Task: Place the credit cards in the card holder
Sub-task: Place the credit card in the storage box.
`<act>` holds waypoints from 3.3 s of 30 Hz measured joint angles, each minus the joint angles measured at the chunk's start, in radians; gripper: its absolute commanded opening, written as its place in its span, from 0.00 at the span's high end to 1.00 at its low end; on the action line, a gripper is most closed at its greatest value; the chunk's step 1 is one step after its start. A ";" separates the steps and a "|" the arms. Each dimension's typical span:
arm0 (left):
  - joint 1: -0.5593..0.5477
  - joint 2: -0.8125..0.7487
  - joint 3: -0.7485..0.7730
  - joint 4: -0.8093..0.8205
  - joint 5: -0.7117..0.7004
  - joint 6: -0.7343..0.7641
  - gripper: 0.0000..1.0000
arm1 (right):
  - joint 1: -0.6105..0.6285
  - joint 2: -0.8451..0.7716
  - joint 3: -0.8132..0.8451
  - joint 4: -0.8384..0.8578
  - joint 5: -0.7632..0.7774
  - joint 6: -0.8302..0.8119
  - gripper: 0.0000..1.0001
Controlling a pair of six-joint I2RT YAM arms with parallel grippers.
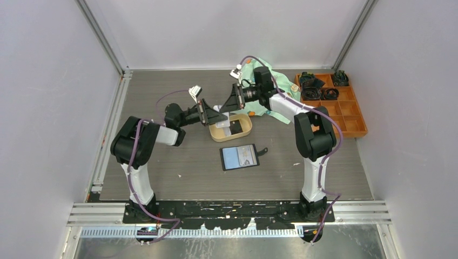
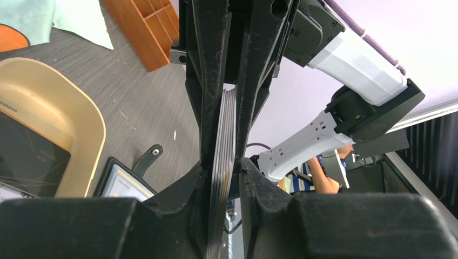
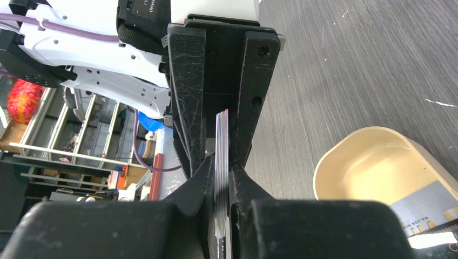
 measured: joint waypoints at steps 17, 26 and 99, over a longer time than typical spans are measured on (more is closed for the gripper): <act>0.000 -0.047 -0.018 0.014 0.023 -0.016 0.80 | -0.012 -0.015 -0.083 0.408 -0.014 0.320 0.99; 0.000 -0.048 -0.018 0.021 0.023 -0.019 0.81 | -0.016 -0.018 -0.098 0.461 -0.008 0.377 0.99; -0.265 -0.093 0.207 -1.246 -0.853 0.430 0.96 | -0.190 -0.463 -0.201 -0.632 0.629 -0.701 0.26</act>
